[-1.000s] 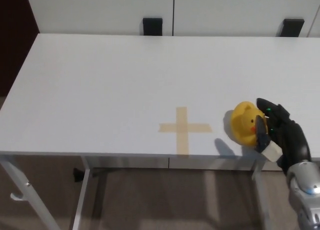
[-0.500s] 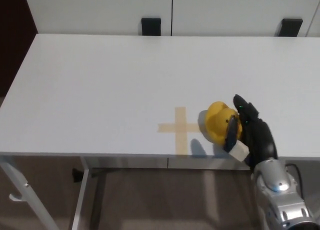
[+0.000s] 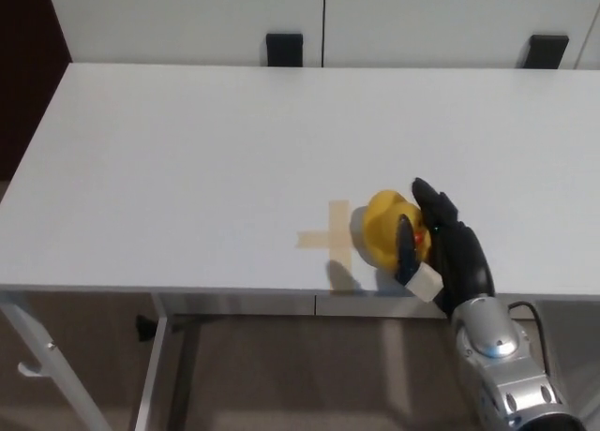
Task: The robot uses its right hand to push the yellow duck toy to the center of the white desk.
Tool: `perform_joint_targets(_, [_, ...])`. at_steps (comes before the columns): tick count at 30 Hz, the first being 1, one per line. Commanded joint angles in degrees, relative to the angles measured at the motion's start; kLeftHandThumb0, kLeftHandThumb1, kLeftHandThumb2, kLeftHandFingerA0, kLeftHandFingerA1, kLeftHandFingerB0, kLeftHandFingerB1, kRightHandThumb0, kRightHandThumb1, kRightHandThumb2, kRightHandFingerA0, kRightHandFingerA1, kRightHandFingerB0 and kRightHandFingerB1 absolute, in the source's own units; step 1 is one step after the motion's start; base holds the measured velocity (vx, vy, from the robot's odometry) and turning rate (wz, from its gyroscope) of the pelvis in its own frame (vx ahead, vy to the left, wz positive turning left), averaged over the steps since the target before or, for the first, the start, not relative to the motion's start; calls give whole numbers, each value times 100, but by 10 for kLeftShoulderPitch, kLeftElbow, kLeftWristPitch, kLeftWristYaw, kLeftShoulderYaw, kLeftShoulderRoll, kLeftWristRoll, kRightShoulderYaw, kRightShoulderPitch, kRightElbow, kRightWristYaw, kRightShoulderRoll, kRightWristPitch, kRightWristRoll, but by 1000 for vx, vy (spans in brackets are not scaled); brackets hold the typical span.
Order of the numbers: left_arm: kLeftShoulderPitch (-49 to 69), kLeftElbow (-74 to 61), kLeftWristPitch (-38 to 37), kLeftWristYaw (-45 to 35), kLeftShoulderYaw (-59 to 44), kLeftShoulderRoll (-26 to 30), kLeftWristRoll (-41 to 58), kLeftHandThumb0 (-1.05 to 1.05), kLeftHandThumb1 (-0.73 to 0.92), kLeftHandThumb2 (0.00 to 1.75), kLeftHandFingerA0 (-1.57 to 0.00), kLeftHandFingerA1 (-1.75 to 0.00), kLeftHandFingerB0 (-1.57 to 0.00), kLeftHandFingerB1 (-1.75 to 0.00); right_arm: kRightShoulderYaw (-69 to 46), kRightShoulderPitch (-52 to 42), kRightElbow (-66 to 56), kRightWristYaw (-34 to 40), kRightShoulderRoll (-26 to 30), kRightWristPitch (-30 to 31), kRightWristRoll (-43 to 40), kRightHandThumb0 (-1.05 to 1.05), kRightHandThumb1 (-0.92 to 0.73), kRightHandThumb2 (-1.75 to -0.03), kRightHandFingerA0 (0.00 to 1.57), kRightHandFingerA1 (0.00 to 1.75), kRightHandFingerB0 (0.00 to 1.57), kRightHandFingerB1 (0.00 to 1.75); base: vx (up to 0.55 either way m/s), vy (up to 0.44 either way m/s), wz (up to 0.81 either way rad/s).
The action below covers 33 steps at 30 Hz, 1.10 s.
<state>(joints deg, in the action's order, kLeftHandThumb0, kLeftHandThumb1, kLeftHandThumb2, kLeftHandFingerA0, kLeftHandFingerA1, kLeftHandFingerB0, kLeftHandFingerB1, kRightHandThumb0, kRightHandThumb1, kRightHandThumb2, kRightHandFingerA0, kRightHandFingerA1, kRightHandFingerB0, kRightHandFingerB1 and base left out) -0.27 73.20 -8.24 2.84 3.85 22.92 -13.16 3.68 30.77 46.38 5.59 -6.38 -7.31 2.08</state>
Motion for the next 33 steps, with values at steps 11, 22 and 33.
perform_joint_targets(11, [2, -2, -28, 7, 10, 3, -11, -13, 74, 67, -87, -70, -89, -58, 46, 21, -8, -22, -50, 53, 21, -96, -81, -125, 5, 14, 8, 9, 0, 0, 0])
perform_joint_targets(22, [0, -1, -19, 10, 13, -4, -6, -12, 73, 67, -87, -64, -88, -58, 67, 21, -18, -5, -60, 66, 42, -97, -80, -127, 4, 16, 8, 12, 0, 0, 0])
perform_joint_targets(33, [7, 2, -17, 10, 14, -5, -7, -12, 74, 66, -85, -72, -86, -56, 106, 24, -18, 194, -3, 108, 182, -105, -92, -97, 0, 0, 0, 0, 0, 0, 0])
